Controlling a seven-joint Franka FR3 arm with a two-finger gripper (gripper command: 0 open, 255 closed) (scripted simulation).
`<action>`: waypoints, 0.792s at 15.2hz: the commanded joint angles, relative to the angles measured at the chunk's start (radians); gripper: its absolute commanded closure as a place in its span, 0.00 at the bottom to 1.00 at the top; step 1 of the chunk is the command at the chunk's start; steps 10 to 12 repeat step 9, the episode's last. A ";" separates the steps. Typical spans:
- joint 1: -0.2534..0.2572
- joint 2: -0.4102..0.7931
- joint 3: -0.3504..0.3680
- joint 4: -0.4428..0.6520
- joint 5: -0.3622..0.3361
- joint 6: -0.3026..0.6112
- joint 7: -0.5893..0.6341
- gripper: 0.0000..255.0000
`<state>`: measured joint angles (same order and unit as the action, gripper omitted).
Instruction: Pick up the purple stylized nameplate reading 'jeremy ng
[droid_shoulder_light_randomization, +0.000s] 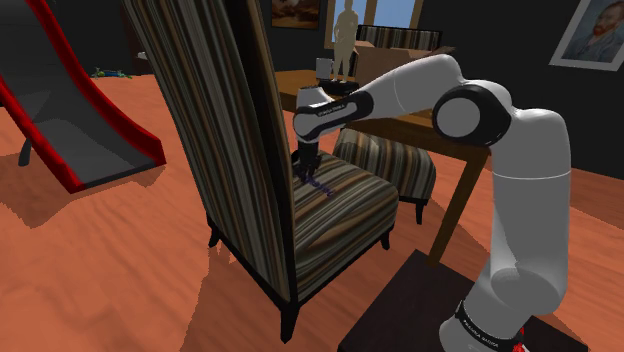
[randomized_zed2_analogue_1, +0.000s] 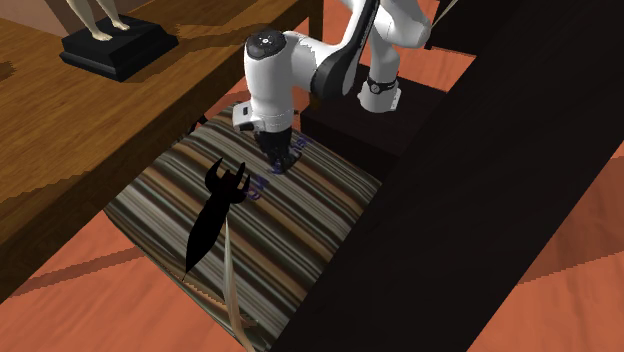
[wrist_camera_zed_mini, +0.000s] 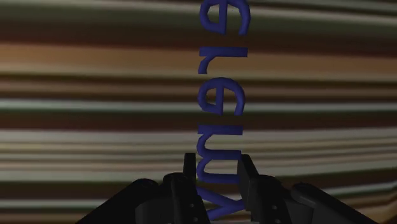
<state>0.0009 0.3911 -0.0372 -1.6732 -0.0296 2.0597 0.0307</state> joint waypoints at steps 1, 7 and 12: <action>0.001 -0.010 0.000 0.013 0.000 -0.024 0.000 1.00; 0.001 -0.033 0.000 0.061 0.000 -0.095 -0.002 1.00; 0.001 -0.034 0.000 0.062 0.000 -0.096 -0.002 1.00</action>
